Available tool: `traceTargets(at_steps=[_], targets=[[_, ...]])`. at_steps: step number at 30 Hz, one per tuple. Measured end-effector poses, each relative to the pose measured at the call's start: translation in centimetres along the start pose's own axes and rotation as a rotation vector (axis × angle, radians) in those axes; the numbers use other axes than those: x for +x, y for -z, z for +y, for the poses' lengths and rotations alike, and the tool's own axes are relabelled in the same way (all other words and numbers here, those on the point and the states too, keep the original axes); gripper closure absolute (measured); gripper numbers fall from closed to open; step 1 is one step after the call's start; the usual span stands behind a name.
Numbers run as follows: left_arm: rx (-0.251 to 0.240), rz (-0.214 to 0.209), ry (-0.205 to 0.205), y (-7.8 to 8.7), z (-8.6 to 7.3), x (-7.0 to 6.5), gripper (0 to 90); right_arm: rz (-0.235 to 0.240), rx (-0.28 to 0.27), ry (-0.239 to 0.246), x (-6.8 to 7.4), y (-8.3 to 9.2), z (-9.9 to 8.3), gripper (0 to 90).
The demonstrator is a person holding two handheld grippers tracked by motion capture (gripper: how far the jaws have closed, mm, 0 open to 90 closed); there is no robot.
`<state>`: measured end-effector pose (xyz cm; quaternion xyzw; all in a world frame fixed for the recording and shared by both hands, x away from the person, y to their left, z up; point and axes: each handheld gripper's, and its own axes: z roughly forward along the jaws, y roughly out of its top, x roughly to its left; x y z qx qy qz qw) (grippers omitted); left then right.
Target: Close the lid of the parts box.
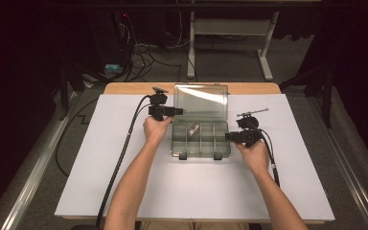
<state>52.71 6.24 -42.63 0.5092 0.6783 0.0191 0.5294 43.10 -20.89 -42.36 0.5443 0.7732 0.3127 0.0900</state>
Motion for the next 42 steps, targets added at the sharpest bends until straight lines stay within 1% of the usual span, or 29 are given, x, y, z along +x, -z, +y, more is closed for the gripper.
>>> traceTargets(at_steps=[2,8,11,17,20,23,26,30,32,34,36,39,42], targets=[[-0.002,0.001,-0.027,0.2,-0.1,-0.2,55.8,0.001,-0.002,0.0,0.0,0.0,0.0,72.6],[-0.017,0.009,-0.089,0.5,-0.5,-0.6,57.1,0.0,-0.002,0.0,0.0,0.0,0.0,72.6],[-0.014,0.011,-0.127,0.7,-0.7,-0.7,58.0,0.001,-0.002,0.001,0.0,0.0,0.0,72.6],[-0.016,0.016,-0.176,1.1,-1.0,-1.0,59.0,-0.001,-0.003,0.002,0.0,0.0,0.0,72.6],[-0.011,0.015,-0.192,1.3,-1.0,-1.0,59.7,-0.003,-0.003,0.005,0.1,0.0,0.0,72.6],[-0.012,0.014,-0.221,1.5,-1.2,-1.2,60.4,-0.003,-0.003,0.004,0.0,0.0,0.0,72.6],[-0.017,0.016,-0.226,1.5,-1.4,-1.3,60.2,-0.003,-0.003,0.003,0.1,0.0,0.0,72.6],[-0.016,0.016,-0.251,1.7,-1.6,-1.4,60.0,-0.004,-0.006,0.006,0.0,0.0,-0.1,72.6],[-0.015,0.015,-0.253,1.8,-1.6,-1.5,59.9,-0.003,-0.003,0.003,0.0,0.0,0.0,72.7],[-0.007,0.017,-0.269,2.0,-1.6,-1.5,59.8,-0.002,-0.003,0.003,0.0,0.0,0.0,72.6],[-0.015,0.022,-0.267,1.9,-1.7,-1.6,59.6,-0.002,-0.006,0.004,0.0,0.0,-0.1,72.6],[-0.007,0.027,-0.282,2.1,-1.8,-1.7,59.4,-0.003,-0.006,0.003,0.1,0.0,-0.1,72.7],[-0.009,0.027,-0.284,2.2,-1.9,-1.7,59.4,-0.002,-0.005,0.004,0.0,0.0,-0.1,72.7]])
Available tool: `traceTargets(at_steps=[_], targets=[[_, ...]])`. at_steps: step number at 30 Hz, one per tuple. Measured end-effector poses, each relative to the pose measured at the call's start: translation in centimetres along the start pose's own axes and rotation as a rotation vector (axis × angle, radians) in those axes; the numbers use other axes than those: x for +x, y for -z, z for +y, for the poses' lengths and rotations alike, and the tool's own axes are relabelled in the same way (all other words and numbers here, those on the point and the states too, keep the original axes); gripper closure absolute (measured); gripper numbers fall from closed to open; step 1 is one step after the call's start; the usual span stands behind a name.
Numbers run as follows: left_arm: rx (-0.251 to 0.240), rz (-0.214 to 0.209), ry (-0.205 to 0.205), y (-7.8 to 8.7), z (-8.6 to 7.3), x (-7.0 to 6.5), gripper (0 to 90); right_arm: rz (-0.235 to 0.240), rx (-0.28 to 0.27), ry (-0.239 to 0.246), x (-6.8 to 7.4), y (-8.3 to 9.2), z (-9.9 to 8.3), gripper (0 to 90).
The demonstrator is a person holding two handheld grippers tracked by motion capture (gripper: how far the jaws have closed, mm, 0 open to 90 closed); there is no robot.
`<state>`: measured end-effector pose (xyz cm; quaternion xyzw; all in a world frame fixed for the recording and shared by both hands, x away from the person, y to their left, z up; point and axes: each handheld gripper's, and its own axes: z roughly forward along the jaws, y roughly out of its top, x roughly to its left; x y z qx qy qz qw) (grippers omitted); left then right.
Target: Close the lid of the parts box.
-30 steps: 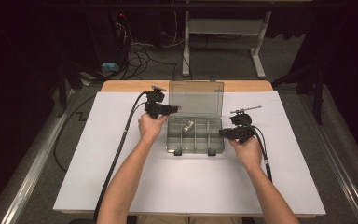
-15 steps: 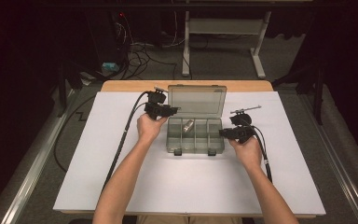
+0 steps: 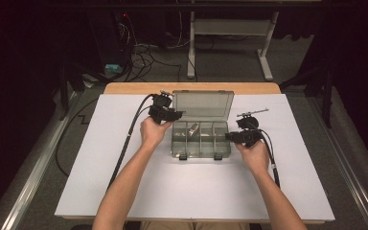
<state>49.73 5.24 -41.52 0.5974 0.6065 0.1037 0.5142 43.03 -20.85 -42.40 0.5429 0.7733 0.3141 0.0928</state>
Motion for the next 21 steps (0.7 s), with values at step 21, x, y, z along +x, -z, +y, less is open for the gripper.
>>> traceTargets(at_steps=[21], targets=[[-0.014,0.011,0.005,0.96,0.01,-0.47,61.3,-0.004,0.0,0.004,0.1,-0.01,0.0,72.7]])
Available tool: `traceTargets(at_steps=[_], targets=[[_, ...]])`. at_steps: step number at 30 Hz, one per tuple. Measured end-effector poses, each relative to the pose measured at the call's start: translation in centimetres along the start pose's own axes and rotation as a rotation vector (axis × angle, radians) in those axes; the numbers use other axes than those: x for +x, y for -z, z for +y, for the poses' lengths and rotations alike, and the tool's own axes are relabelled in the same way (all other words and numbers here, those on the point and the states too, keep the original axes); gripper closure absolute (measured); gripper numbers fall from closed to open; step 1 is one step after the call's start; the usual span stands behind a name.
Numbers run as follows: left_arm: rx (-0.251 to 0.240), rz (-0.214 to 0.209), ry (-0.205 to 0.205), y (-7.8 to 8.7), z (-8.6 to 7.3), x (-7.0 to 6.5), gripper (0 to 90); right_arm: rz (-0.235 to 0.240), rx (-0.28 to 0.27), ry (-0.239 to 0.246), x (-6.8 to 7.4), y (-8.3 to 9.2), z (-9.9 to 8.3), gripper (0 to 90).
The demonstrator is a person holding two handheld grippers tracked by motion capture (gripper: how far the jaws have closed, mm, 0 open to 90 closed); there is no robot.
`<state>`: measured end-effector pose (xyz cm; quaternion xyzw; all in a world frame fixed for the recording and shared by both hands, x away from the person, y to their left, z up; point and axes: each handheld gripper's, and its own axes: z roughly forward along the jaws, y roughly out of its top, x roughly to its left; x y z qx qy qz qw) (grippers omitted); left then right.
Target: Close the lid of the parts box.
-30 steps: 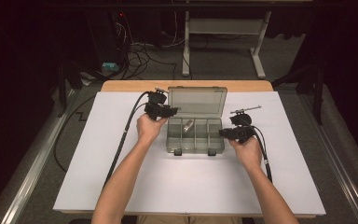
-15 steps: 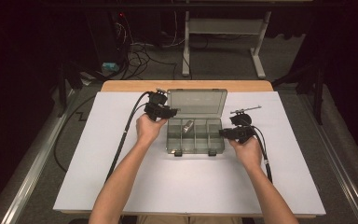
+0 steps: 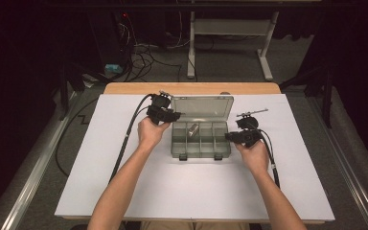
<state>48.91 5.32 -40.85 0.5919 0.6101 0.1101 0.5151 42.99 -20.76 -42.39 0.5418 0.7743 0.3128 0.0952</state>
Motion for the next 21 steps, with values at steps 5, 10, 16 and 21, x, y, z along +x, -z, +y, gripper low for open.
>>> traceTargets(at_steps=[5,10,16,21], targets=[[0.041,-0.006,-0.006,0.7,0.2,0.3,61.8,0.0,-0.005,0.004,0.0,0.0,0.0,72.7],[0.047,-0.022,0.043,1.3,0.4,0.5,62.7,0.0,-0.003,0.003,0.0,0.0,0.0,72.7],[0.056,-0.032,0.06,1.8,0.3,0.5,63.4,-0.001,-0.004,0.003,0.0,0.0,0.0,72.7],[0.058,-0.04,0.065,2.2,0.2,0.6,63.7,0.0,-0.006,0.004,0.0,0.0,-0.1,72.7]])
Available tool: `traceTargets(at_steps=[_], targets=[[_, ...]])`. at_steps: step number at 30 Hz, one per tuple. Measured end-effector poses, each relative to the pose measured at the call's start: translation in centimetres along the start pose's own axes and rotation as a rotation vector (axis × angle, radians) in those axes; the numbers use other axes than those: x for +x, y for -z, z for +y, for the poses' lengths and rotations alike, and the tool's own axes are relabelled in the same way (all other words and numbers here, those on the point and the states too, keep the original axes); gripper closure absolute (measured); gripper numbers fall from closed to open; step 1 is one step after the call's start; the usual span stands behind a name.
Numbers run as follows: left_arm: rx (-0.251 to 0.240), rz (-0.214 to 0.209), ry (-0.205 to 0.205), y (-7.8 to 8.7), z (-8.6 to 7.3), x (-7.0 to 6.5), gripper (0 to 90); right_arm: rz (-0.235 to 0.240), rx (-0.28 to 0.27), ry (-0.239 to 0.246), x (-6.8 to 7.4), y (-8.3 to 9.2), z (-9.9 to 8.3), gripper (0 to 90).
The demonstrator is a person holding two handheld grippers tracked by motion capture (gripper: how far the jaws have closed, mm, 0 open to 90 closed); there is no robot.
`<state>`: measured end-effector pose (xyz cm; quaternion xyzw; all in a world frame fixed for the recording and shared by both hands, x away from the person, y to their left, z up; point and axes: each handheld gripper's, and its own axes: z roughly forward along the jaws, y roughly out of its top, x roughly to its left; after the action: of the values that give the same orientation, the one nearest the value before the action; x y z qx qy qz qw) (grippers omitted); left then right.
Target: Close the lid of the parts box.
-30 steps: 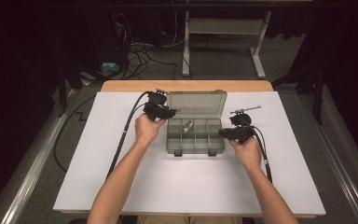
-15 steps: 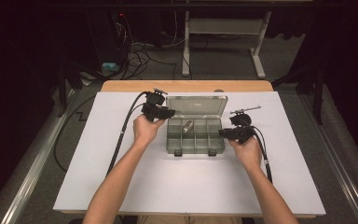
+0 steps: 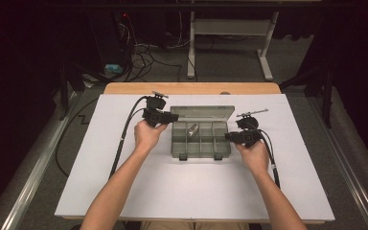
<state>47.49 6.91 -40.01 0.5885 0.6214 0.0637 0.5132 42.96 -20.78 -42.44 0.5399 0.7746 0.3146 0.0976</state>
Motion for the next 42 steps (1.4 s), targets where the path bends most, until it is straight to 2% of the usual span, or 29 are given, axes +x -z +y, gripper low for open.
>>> traceTargets(at_steps=[4,10,15,18,22,25,28,33,42], targets=[[-0.008,-0.008,0.011,0.3,-0.1,-0.1,63.8,0.002,-0.002,-0.004,0.0,0.0,-0.1,72.7],[-0.01,-0.014,0.0,0.6,-0.6,0.0,63.9,0.003,-0.004,0.001,0.0,0.0,-0.1,72.7],[-0.013,-0.014,0.0,0.7,-0.9,0.1,63.7,-0.003,-0.003,0.027,0.0,0.0,0.0,73.3],[-0.01,-0.012,-0.014,0.8,-1.0,0.0,63.7,-0.001,-0.002,0.034,0.0,0.1,0.0,74.1],[-0.012,-0.011,-0.018,0.9,-1.2,0.1,63.7,0.022,0.002,0.039,-0.1,0.3,0.0,68.8],[-0.019,-0.015,-0.015,1.0,-1.4,0.1,63.7,0.019,-0.021,0.055,-0.1,0.9,0.0,68.5],[-0.021,-0.016,-0.018,1.1,-1.6,0.2,63.6,0.025,-0.062,0.052,-0.4,2.0,0.2,74.1],[-0.019,-0.018,-0.017,1.1,-1.9,0.3,63.4,0.045,-0.091,0.069,-0.6,3.2,0.7,87.8],[-0.006,-0.024,-0.027,1.4,-2.6,0.5,63.4,0.062,-0.115,0.107,0.1,3.8,1.3,90.0]])
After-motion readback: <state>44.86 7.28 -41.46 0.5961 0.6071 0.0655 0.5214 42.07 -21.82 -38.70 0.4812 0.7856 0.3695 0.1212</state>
